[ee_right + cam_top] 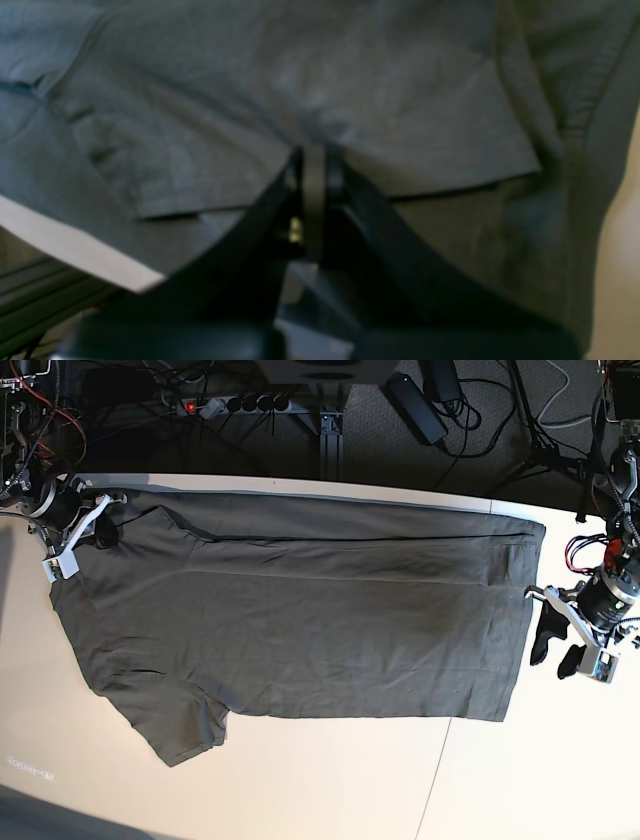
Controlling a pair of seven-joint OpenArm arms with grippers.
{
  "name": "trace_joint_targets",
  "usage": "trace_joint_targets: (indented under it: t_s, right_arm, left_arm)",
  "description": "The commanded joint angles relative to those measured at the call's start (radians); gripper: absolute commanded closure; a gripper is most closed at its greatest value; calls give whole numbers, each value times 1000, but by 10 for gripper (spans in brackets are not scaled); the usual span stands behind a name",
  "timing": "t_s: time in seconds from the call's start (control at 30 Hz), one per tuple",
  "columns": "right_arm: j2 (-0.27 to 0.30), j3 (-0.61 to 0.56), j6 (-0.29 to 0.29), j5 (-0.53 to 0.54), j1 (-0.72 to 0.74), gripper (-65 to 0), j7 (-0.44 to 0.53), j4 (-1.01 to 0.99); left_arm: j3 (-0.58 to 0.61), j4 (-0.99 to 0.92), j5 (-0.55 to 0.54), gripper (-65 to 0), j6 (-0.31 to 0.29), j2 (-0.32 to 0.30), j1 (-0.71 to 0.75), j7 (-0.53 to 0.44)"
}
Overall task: Fold the T-shirt properly
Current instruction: 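Release and regrasp the folded edge corners with both grippers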
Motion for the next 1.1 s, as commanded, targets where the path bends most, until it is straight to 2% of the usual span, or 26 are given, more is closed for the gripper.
trace_joint_targets:
  t_s: [0.0, 0.13, 0.33, 0.53, 0.67, 0.77, 0.9, 1.07]
  right_arm:
    - [21, 11, 24, -13, 0, 0, -4, 8]
    - [21, 11, 24, -16, 0, 0, -4, 6]
    - [21, 11, 24, -15, 0, 0, -4, 5]
    - [21, 11, 24, -15, 0, 0, -12, 5]
    - [21, 11, 24, -15, 0, 0, -16, 5]
    - [21, 11, 24, -11, 0, 0, -16, 5]
    - [21, 11, 24, 5, 0, 0, -16, 5]
    - [21, 11, 24, 5, 0, 0, -16, 5]
  left_arm:
    - [-2, -26, -13, -356, 1, -14, -47, -25]
    - [48, -252, -53, -374, 0, -8, -212, -69]
    - [175, -737, -56, -374, -4, 38, -528, -100]
    - [214, -1112, -95, -374, -95, 86, -687, -100]
    - [214, -1173, -101, -374, -121, 116, -696, -90]
    - [217, -1173, -101, -374, -121, 151, -694, -49]
    - [217, -1173, -97, -374, -123, 197, -691, -42]
    - [217, -1173, -36, -373, -123, 239, -690, -45]
